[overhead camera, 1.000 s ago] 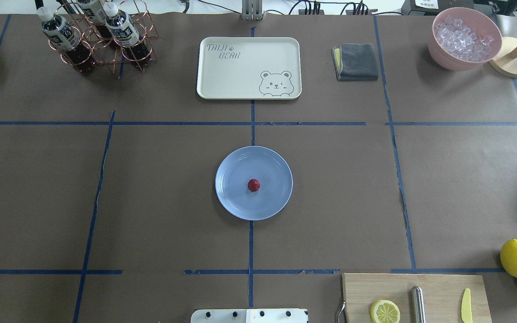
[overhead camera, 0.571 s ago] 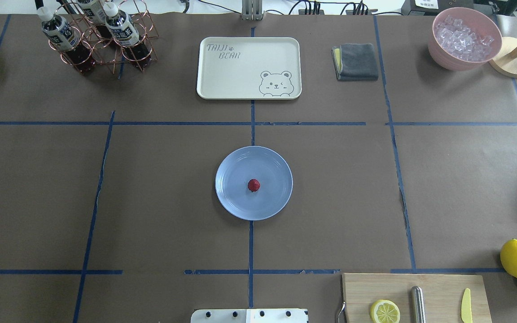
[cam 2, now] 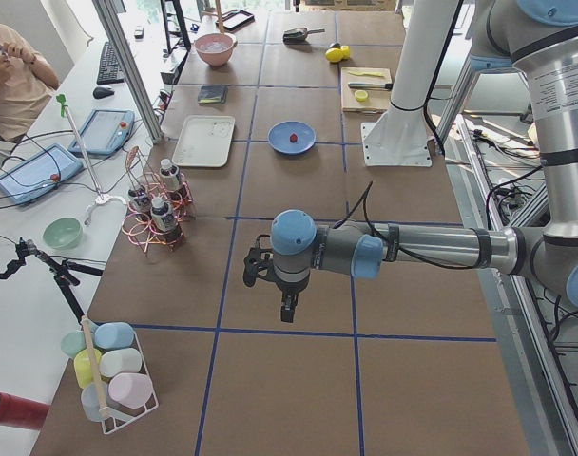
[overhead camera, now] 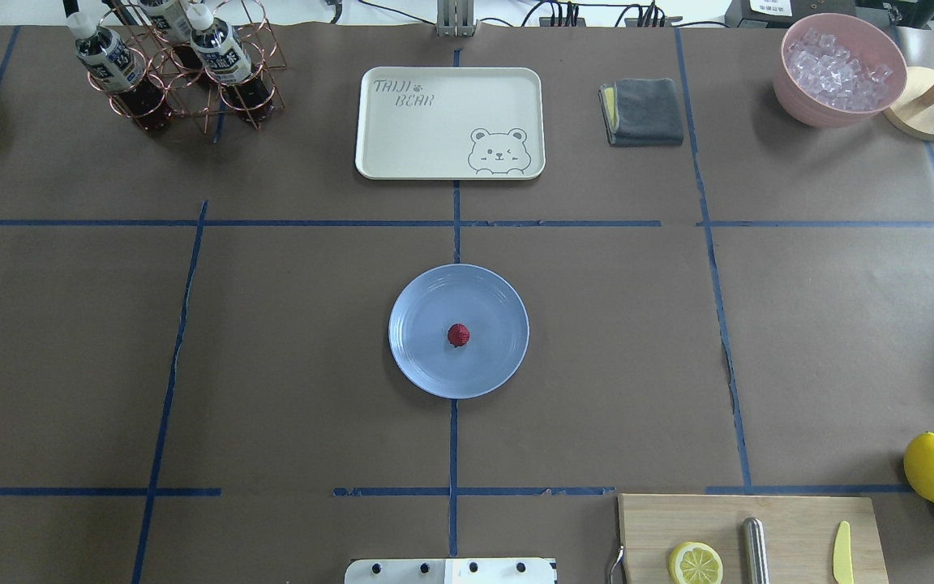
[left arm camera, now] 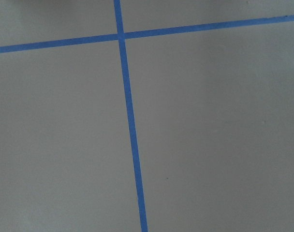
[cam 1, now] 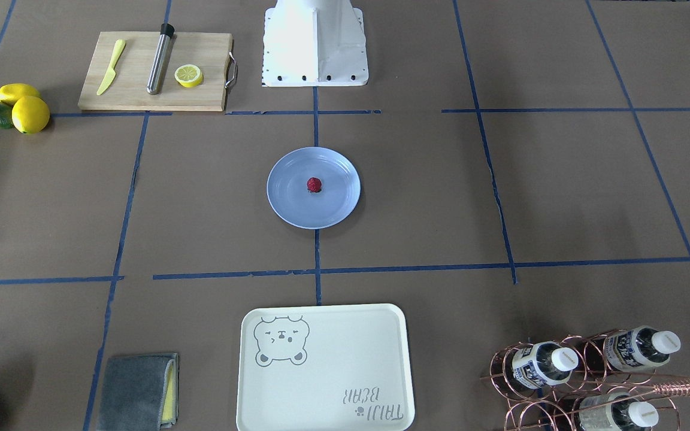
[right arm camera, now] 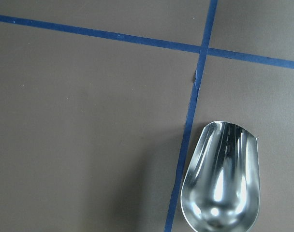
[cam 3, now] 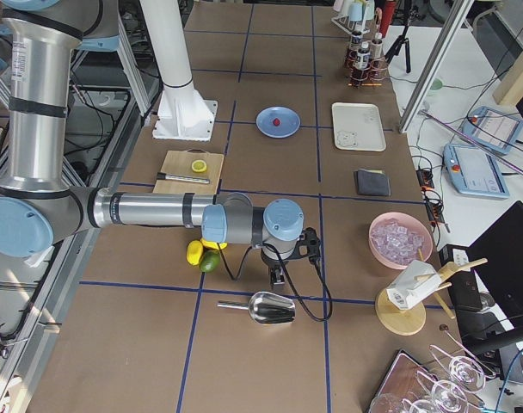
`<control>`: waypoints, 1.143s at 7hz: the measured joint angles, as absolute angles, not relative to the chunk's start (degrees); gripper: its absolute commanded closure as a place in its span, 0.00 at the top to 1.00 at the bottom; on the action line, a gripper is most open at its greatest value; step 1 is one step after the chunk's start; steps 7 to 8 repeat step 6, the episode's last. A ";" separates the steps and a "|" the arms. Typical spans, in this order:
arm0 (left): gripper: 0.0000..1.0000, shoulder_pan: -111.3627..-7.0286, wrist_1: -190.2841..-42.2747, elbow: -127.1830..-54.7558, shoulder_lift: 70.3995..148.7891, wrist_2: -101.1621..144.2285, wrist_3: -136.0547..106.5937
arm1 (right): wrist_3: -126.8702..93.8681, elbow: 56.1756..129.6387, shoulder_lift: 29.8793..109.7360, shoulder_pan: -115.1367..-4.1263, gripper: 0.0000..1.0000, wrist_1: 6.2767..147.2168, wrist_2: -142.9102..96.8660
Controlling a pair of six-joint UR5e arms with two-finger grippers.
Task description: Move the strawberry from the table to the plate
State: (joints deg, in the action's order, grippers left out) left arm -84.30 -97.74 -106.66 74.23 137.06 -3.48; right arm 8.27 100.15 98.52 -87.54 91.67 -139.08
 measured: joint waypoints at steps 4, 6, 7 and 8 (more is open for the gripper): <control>1.00 -84.99 -108.38 -103.98 75.08 138.93 -3.60 | 8.20 100.22 98.53 -87.54 1.00 91.67 -139.00; 1.00 -85.42 -106.37 -105.10 78.09 138.90 -3.58 | 8.18 100.46 98.57 -87.54 1.00 91.67 -139.22; 1.00 -85.42 -106.37 -105.10 78.09 138.90 -3.58 | 8.18 100.46 98.57 -87.54 1.00 91.67 -139.22; 1.00 -85.42 -106.37 -105.10 78.09 138.90 -3.58 | 8.18 100.46 98.57 -87.54 1.00 91.67 -139.22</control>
